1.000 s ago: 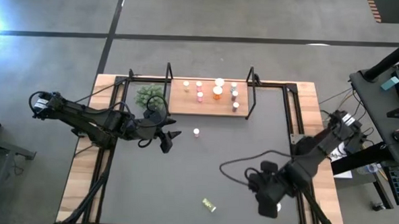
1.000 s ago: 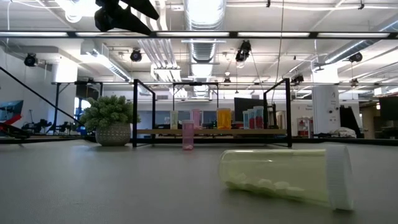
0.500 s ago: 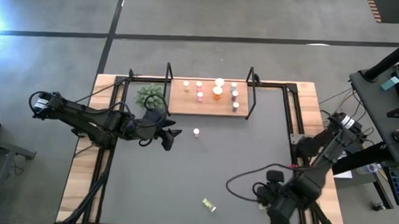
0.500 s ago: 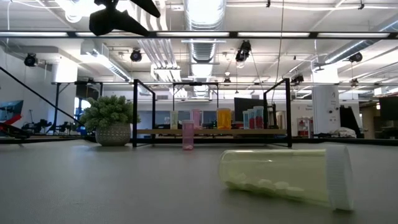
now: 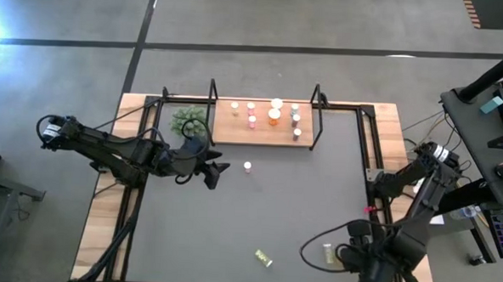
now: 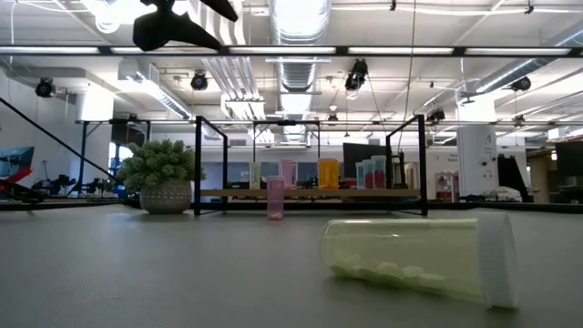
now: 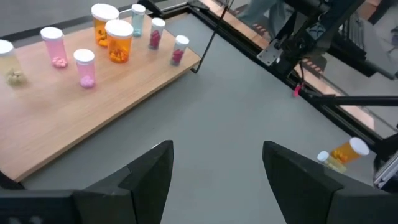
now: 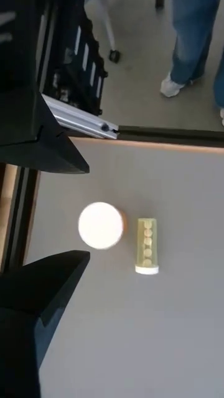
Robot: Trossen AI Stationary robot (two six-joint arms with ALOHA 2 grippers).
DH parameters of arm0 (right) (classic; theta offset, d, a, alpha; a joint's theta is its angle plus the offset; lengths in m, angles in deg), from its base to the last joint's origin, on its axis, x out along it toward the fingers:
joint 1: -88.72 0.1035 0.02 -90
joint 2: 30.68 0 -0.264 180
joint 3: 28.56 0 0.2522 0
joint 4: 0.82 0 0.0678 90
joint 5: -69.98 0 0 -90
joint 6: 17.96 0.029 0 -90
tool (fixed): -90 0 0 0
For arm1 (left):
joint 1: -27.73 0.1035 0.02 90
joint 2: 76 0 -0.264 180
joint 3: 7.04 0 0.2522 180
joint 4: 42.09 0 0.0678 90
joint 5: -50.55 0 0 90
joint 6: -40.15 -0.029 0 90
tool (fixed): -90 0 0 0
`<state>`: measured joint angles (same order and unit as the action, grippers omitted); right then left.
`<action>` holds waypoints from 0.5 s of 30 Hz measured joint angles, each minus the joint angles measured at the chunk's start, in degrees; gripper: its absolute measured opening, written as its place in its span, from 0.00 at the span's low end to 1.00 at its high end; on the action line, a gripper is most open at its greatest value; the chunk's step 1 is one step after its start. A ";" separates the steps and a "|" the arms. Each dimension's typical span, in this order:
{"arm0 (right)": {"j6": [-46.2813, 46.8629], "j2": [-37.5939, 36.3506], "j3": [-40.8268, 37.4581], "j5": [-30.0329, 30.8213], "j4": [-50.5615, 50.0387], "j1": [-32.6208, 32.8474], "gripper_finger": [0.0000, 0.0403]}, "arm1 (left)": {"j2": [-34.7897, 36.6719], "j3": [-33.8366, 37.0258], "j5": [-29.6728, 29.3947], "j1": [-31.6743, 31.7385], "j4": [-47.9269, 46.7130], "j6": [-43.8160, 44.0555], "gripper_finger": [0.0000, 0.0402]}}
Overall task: Pick and place medicine bottles onto shelf by color
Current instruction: Put the orange pill bottle on the shelf aligned with the other orange pill bottles
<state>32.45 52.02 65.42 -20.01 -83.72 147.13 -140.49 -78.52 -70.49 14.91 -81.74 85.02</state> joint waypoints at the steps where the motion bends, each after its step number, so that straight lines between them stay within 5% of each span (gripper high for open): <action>1: 0.96 0.00 0.00 0.00 0.04 0.43 0.50 | 0.00 0.00 0.00 0.00 0.29 0.01 0.58; 15: 4.06 -0.04 -0.30 -1.39 0.71 2.79 0.50 | 0.00 0.00 -0.03 0.00 1.43 2.83 0.58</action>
<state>36.50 51.97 65.13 -21.41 -83.01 149.93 -140.49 -78.52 -70.51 14.91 -80.31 87.85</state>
